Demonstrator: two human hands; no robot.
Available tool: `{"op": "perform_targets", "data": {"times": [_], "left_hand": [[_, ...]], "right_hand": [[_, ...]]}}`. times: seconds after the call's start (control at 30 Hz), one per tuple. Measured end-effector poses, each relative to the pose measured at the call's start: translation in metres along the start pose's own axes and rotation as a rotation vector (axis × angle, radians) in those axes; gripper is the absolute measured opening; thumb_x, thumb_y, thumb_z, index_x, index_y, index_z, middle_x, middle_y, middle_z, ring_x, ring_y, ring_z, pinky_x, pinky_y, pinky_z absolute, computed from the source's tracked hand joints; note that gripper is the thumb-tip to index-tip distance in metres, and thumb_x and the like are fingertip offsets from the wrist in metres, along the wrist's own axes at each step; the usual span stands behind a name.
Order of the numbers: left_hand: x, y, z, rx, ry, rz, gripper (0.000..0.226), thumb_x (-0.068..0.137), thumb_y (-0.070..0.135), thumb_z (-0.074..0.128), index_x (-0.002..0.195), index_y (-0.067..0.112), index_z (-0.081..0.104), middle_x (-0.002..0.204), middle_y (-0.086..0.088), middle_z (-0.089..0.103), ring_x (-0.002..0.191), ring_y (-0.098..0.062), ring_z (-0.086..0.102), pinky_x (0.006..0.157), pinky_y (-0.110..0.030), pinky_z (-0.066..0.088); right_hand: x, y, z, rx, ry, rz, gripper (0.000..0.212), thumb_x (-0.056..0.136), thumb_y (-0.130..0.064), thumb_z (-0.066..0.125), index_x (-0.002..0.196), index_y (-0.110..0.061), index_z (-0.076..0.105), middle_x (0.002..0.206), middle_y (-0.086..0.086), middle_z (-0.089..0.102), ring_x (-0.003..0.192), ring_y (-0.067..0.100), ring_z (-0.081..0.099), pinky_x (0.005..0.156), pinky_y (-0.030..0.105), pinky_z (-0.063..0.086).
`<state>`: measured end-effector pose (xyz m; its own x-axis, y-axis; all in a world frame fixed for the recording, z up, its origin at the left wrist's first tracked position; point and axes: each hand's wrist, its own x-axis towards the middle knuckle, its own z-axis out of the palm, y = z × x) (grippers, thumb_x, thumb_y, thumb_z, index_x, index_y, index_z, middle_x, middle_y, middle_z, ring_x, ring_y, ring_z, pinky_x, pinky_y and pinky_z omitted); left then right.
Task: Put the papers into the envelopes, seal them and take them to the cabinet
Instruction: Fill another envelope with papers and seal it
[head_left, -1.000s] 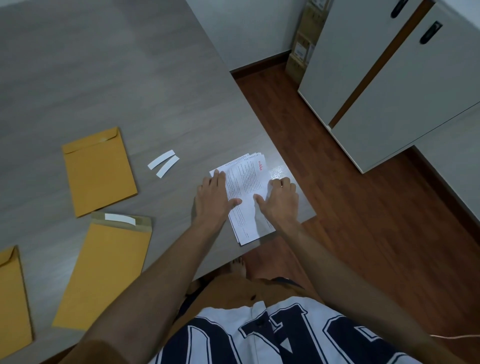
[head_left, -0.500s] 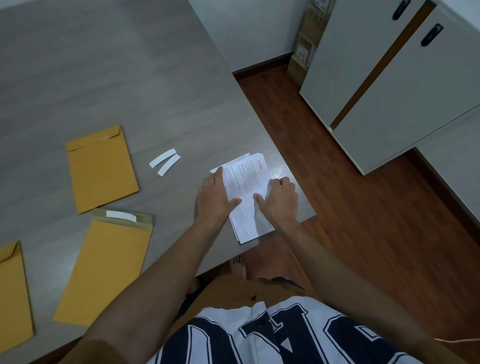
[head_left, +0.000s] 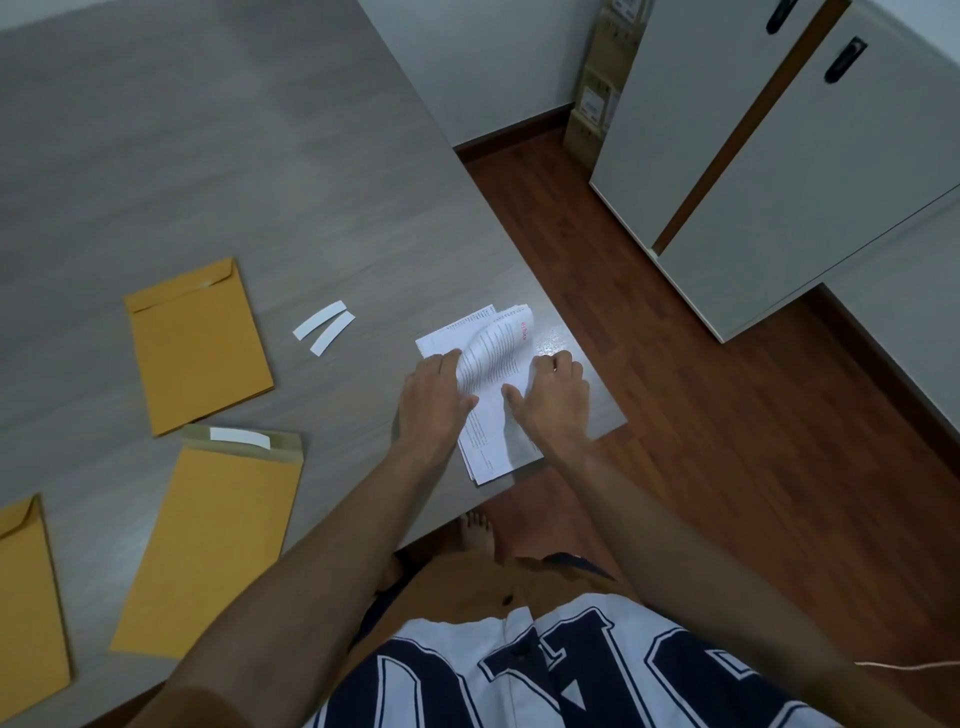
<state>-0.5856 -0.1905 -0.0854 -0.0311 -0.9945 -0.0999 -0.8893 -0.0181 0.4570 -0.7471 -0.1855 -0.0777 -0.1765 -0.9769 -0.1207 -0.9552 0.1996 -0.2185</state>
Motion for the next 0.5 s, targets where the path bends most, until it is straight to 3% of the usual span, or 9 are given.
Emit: {"op": "perform_targets", "data": {"times": [0.17,0.3,0.4,0.5], "left_hand": [[-0.003,0.007,0.003,-0.368,0.003,-0.104,0.075,0.077,0.009,0.074,0.140,0.033,0.041,0.133,0.007,0.054,0.116,-0.016,0.053,0.091,-0.033,0.048],[0.001,0.002,0.003,-0.516,-0.037,-0.288,0.097,0.071,0.015,0.080,0.142,0.043,0.021,0.115,0.009,0.059,0.096,-0.012,0.060,0.076,-0.039,0.057],[0.007,-0.007,0.003,-0.700,-0.038,-0.509,0.086,0.059,0.026,0.090,0.125,0.037,0.037,0.108,0.017,0.059,0.095,-0.013,0.065,0.072,-0.048,0.060],[0.011,-0.005,0.006,-0.838,-0.034,-0.562,0.074,0.054,0.030,0.092,0.115,0.033,0.049,0.101,0.023,0.060,0.093,-0.006,0.065,0.072,-0.037,0.059]], "right_hand": [[-0.001,0.000,-0.001,0.016,-0.001,0.002,0.059,0.087,-0.053,0.061,0.125,-0.009,0.054,0.123,0.008,0.052,0.110,0.023,0.048,0.088,0.036,0.044],[-0.001,0.000,0.000,0.017,0.003,0.001,0.058,0.087,-0.052,0.060,0.124,-0.009,0.054,0.123,0.009,0.052,0.109,0.023,0.048,0.088,0.036,0.044],[-0.001,0.000,0.003,0.010,0.020,0.009,0.057,0.087,-0.054,0.060,0.122,-0.010,0.055,0.120,0.008,0.053,0.107,0.022,0.049,0.086,0.035,0.045],[-0.002,0.000,0.006,0.009,0.035,0.018,0.057,0.086,-0.056,0.060,0.121,-0.011,0.055,0.119,0.007,0.054,0.105,0.020,0.050,0.084,0.033,0.045]]}}
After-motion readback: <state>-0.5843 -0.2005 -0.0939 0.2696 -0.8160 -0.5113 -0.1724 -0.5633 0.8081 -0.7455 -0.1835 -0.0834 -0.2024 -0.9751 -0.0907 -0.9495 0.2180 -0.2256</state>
